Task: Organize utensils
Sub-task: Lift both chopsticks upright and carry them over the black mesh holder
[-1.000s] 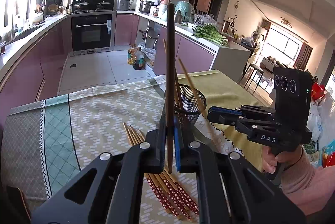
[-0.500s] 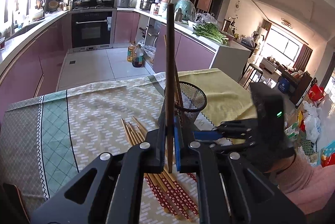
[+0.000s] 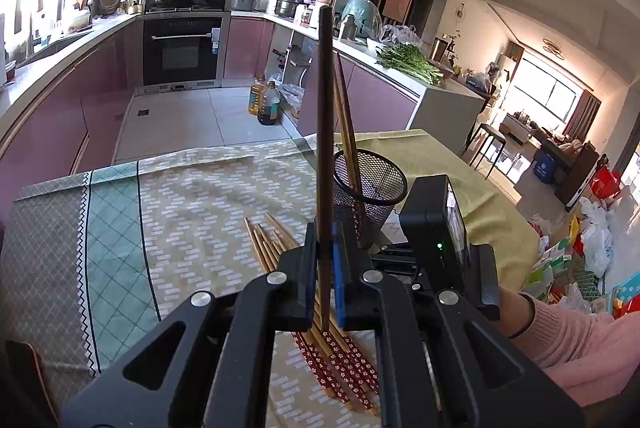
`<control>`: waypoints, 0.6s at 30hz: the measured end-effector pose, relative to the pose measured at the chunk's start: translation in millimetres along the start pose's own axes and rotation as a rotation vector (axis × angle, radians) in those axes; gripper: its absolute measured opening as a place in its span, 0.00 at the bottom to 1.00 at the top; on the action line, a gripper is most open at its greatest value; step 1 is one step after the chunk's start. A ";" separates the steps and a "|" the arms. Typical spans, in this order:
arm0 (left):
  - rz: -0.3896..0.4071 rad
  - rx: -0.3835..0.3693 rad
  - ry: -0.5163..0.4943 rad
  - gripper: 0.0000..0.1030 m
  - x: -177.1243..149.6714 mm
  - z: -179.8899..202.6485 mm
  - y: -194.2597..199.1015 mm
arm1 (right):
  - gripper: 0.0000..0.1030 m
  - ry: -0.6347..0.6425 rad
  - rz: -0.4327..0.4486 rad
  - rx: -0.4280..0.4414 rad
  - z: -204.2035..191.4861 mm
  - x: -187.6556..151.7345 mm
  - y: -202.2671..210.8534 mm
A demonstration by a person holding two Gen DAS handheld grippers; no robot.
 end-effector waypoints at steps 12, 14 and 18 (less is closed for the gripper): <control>0.018 -0.029 -0.006 0.07 9.2 5.7 -2.6 | 0.05 -0.035 0.190 0.109 14.5 12.7 83.7; 0.025 -0.040 -0.014 0.07 13.3 9.9 -3.5 | 0.05 -0.040 0.241 0.118 19.0 17.9 100.6; 0.050 -0.059 -0.027 0.07 26.3 18.9 -2.2 | 0.05 -0.043 0.339 0.106 27.6 28.3 125.8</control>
Point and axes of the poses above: each gripper's, at about its wrist camera, not at the fingertips, and y roughly against the way its jaws point, z to its right, x to its top, the point moved 1 cm from there along -y, roughly the way its jaws point, and after that the axes turned 8 degrees about z, right-handed, at the moved point
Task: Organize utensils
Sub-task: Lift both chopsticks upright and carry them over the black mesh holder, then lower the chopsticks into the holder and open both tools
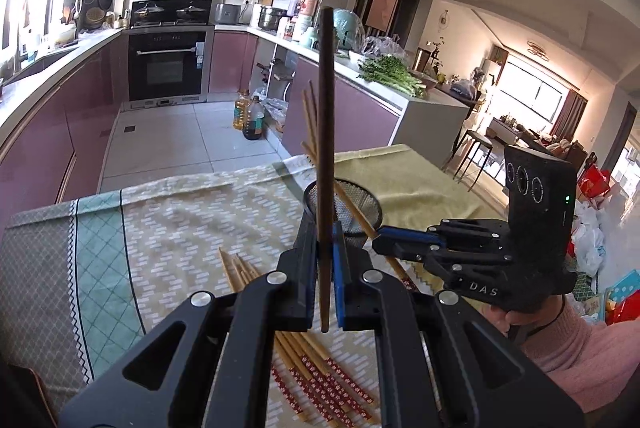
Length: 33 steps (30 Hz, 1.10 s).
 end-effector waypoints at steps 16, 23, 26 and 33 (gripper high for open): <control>0.118 -0.030 -0.062 0.07 70.9 31.0 -19.9 | 0.05 -0.002 0.343 -0.119 32.0 58.2 17.6; 0.086 0.001 -0.060 0.07 74.7 30.0 -50.3 | 0.05 -0.014 0.381 -0.192 46.3 58.0 -19.9; 0.045 0.014 -0.065 0.07 66.6 27.6 -65.7 | 0.05 -0.030 0.374 -0.222 53.7 50.7 -32.8; -0.067 0.019 -0.079 0.07 44.5 16.8 -97.3 | 0.05 -0.038 0.272 -0.250 59.8 32.3 -50.3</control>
Point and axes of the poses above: each gripper's, at about its wrist camera, not at the fingertips, and y roughly against the way its jaws point, z to its right, x to its top, the point moved 1 cm from there along -y, roughly the way its jaws point, and after that the axes turned 8 degrees about z, right-handed, at the moved point
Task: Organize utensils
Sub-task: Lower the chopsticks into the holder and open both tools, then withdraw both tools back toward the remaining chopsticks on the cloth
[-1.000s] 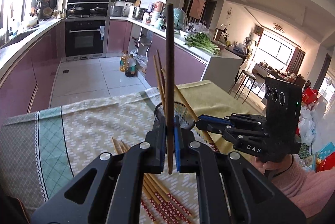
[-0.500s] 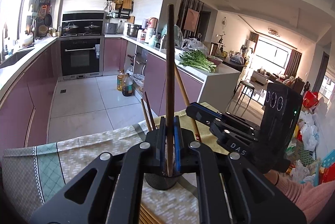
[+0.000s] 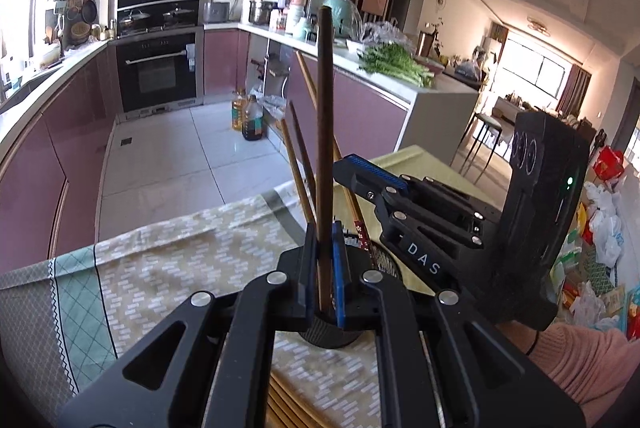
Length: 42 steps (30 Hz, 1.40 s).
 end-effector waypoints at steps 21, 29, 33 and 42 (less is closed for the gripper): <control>-0.036 0.042 0.036 0.28 -32.7 -26.5 -10.9 | 0.21 -0.009 -0.201 -0.040 12.4 -10.9 -1.8; -0.029 0.137 0.012 0.35 -69.2 -38.4 32.0 | 0.29 0.041 -0.143 0.052 -5.6 -4.7 59.8; -0.082 0.179 0.013 0.35 -99.4 -45.9 40.6 | 0.35 0.058 -0.215 0.182 -27.4 -20.0 77.9; -0.197 0.214 0.068 0.35 -160.5 -62.2 39.5 | 0.35 0.030 -0.465 0.266 -64.9 -91.8 54.6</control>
Point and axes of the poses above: each gripper's, at about its wrist camera, not at the fingertips, and y roughly against the way its jaws point, z to its right, x to its top, the point moved 1 cm from there along -y, roughly the way its jaws point, and after that the axes turned 8 degrees about z, right-handed, at the moved point
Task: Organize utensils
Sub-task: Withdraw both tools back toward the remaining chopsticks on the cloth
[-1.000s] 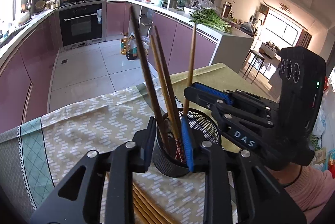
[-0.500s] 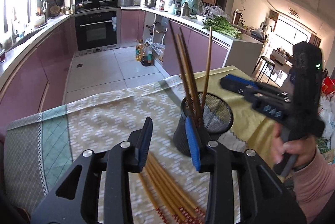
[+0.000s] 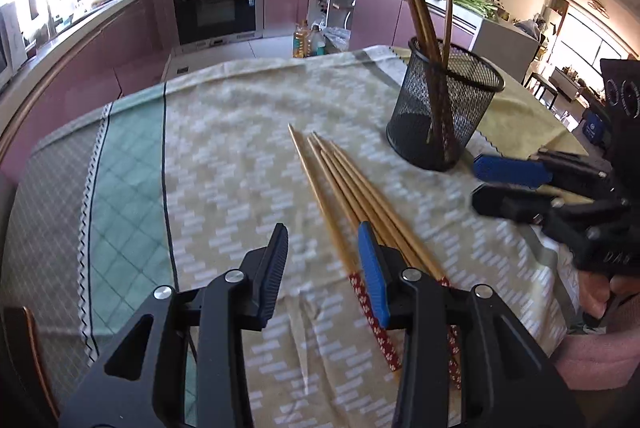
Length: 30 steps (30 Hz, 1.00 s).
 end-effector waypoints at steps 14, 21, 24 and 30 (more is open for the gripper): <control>-0.046 0.015 -0.008 0.33 -14.2 11.6 -20.9 | 0.31 0.006 -0.088 -0.077 -11.0 -24.9 -22.9; -0.046 0.035 -0.019 0.27 -11.5 15.1 -26.9 | 0.28 0.023 -0.094 -0.101 -10.5 -24.7 -24.2; -0.047 0.043 0.000 0.19 -11.4 12.2 -26.3 | 0.24 0.028 -0.096 -0.110 -9.2 -23.6 -24.9; -0.061 0.016 0.039 0.14 -15.5 5.9 -21.0 | 0.15 0.018 -0.110 -0.128 -3.3 -22.4 -24.5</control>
Point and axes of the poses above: each gripper's, at about its wrist camera, not at the fingertips, and y roughly against the way its jaws point, z to its right, x to its top, the point moved 1 cm from there along -y, roughly the way its jaws point, and after that the axes turned 8 degrees about z, right-handed, at the moved point
